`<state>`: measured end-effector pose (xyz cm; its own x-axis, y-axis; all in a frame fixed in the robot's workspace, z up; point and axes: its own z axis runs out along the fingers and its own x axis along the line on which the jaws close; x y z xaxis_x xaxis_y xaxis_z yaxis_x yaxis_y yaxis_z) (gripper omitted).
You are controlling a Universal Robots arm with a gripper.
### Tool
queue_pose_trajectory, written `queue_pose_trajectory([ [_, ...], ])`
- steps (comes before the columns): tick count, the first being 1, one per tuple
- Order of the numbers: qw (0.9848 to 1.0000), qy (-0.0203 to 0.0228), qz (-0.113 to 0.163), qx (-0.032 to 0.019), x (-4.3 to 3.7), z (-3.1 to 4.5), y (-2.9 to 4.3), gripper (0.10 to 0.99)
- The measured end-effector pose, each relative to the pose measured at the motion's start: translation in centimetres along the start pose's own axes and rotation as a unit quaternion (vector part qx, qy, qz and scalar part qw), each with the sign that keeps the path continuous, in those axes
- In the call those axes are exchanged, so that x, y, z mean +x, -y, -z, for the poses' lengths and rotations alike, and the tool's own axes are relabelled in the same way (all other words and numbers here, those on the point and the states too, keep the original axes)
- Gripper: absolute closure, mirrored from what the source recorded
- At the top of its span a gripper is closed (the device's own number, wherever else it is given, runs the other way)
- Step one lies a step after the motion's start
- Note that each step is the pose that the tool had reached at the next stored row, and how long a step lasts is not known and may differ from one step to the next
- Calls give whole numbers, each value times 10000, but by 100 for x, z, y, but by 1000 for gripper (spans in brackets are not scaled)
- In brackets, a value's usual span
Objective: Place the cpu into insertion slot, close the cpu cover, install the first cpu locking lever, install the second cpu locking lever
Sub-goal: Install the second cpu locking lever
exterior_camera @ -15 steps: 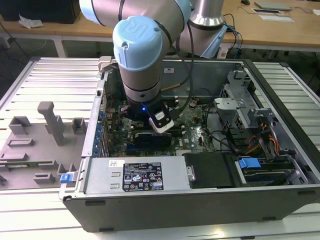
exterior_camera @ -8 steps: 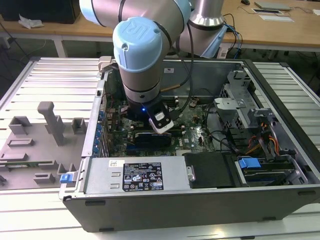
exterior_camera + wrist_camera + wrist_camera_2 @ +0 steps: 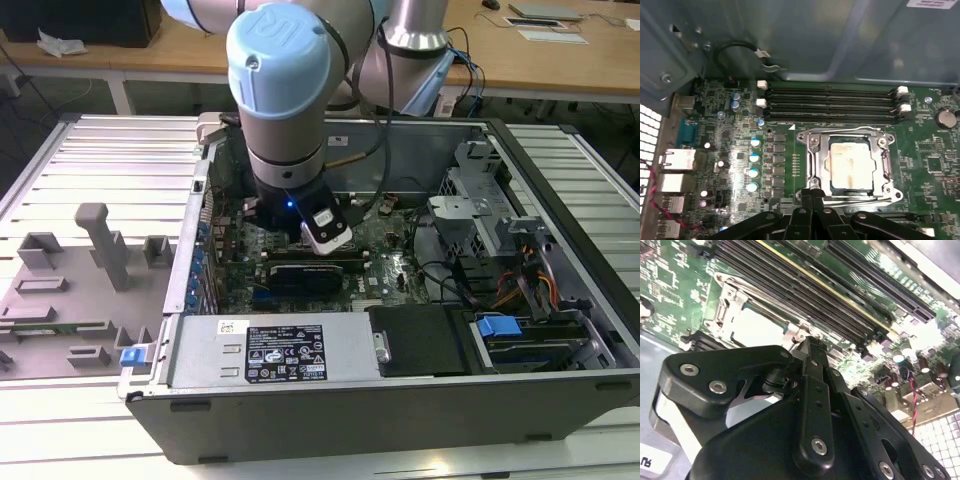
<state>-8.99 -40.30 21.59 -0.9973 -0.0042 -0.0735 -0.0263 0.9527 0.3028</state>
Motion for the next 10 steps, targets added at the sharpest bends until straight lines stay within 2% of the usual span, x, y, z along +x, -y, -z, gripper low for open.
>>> queue_pose_trajectory([
  [3,10000,-1,-6,0,-73,-4,6,980],
  [8,10000,-31,-24,0,-291,-14,27,980],
  [9,10000,-38,-36,20,-332,-17,27,980],
  [10,10000,-40,-41,73,-352,-24,10,980],
])
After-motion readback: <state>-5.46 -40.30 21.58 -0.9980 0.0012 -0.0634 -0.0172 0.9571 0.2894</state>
